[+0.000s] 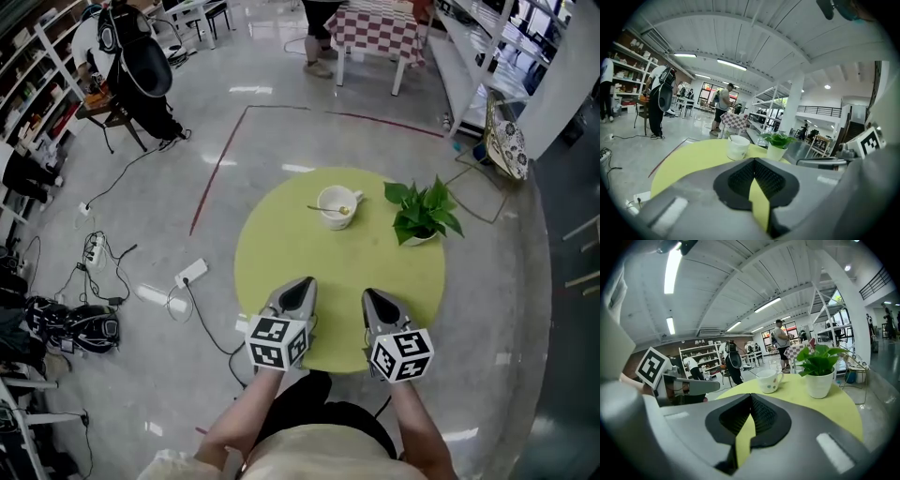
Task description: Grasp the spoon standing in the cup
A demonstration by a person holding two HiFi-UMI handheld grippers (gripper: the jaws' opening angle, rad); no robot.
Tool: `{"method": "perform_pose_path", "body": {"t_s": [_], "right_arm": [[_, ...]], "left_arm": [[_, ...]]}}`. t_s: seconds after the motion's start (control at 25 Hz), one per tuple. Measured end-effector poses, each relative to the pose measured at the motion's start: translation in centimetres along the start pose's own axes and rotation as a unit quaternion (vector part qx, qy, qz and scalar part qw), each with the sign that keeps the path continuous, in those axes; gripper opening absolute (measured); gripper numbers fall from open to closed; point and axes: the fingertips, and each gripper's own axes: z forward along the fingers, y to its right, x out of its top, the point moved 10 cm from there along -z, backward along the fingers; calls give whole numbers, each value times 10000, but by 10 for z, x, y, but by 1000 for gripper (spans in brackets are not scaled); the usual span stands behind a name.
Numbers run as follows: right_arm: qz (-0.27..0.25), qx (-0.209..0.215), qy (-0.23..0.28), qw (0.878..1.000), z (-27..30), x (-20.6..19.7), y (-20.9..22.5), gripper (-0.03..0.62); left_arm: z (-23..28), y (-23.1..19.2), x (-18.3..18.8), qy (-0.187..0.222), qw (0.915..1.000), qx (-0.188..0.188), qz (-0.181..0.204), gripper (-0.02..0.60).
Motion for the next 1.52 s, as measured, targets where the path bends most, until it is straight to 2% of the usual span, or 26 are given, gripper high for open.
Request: {"method": "perform_pose_path", "body": {"t_s": [0.32,0.56,1.0,1.52], "right_arm": [[65,-185,-24,9998,13,11,10,3],[77,-195,-25,9998,21,20,18,3],[18,146,-134,9998,47,31,37,3],[13,555,-316,9980,82,37,55,2]], "left_arm": [[16,-15,8,-115,9998,-139,-27,5],[27,-22,13,-111,9999,-46,-108,20],[54,-28,28,-15,9996,251,-160,48],[90,-36,35,-111,9979,565,-290,104]]}}
